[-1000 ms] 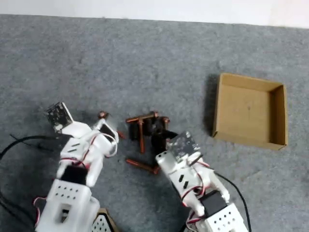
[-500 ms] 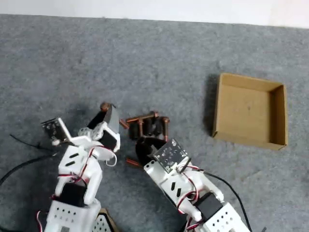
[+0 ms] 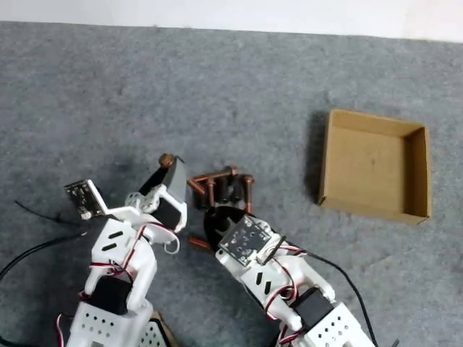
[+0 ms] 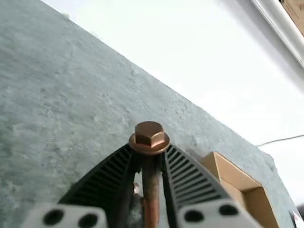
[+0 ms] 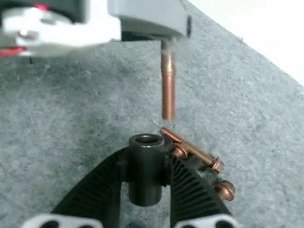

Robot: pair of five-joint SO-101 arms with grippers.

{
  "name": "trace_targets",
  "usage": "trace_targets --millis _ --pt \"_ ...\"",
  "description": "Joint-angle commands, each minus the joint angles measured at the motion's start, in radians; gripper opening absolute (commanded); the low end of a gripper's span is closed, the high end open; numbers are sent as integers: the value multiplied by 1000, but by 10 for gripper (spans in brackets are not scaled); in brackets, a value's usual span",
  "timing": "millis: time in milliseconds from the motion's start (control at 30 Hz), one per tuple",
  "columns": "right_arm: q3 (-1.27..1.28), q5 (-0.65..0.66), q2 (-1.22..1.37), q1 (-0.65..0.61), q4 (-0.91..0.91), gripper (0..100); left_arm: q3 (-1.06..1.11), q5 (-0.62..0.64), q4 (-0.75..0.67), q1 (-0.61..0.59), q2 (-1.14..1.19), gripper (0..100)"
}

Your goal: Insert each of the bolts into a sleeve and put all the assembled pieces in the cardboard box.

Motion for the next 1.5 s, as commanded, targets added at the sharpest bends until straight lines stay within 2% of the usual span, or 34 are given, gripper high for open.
trace_targets --millis 0,267,467,600,767,933,1067,1267,1467 --pt "154 15 -2 -12 -22 5 4 6 -3 65 -21 4" --pt "154 54 -2 -5 -22 5 12 6 -3 90 -21 4" --pt "154 72 2 4 -18 5 -33 9 6 27 -21 4" --pt "154 72 -2 42 -21 5 -108 14 118 -7 -21 4" --pt "154 72 -1 48 -22 5 -179 14 262 67 -21 4" --pt "154 72 2 44 -21 5 -180 14 255 87 -21 4" --pt "154 72 4 44 -19 5 -180 14 169 77 -21 4" --pt "154 74 4 44 -22 5 -188 14 112 77 -21 4" --pt "154 77 4 48 -22 5 -269 14 150 77 -21 4"
